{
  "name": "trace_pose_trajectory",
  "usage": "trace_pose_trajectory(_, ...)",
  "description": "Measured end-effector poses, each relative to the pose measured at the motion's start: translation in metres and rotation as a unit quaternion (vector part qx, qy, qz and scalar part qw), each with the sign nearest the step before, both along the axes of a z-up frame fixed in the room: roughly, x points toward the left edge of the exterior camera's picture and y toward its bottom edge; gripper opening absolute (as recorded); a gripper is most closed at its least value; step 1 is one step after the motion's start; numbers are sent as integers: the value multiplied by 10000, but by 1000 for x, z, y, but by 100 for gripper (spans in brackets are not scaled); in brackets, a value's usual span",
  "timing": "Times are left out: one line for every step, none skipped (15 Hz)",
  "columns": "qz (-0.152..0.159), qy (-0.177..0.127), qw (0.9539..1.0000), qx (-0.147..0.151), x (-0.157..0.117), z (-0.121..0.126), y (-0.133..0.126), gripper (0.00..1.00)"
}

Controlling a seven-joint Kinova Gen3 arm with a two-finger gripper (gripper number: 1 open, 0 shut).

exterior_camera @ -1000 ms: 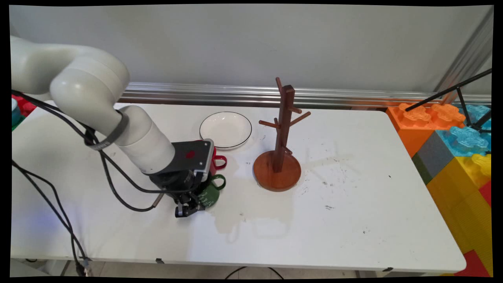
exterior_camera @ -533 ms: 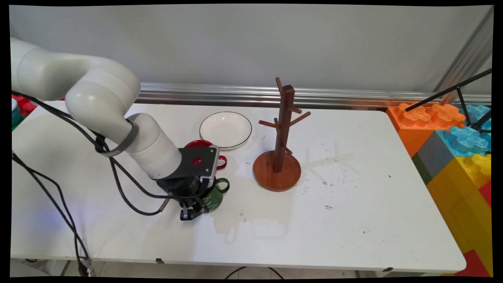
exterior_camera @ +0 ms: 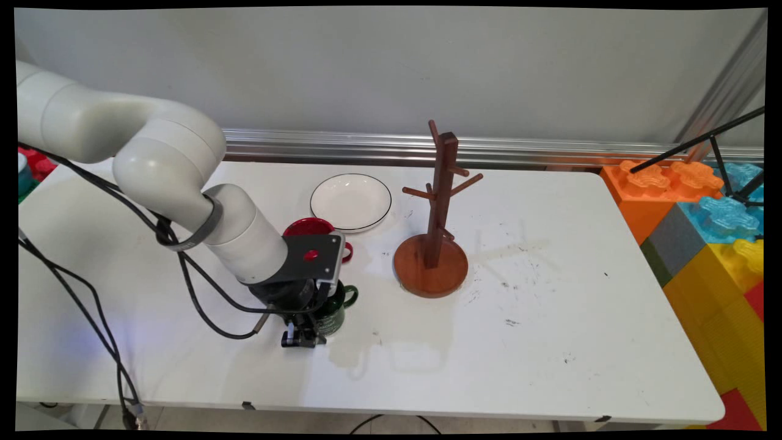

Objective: Place the picked object on the table

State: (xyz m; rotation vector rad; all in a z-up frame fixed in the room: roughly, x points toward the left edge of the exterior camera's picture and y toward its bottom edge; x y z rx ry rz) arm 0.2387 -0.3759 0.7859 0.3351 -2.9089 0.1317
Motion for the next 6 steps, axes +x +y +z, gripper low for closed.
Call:
trace_pose_trajectory(5,16,10000,-11,-1,0,0,100)
trace_pose_trajectory(21,44,10000,-17,-2,1,-1,100)
trace_pose_trajectory(34,81,10000,-28,-4,3,-2,100)
trace_pose_trajectory(44,114,9999,-34,-5,5,-2,100)
trace_pose_trajectory(57,188,9998,-60,-7,10,-3,100)
trace_pose_trajectory(63,263,9996,-80,-8,16,-3,100)
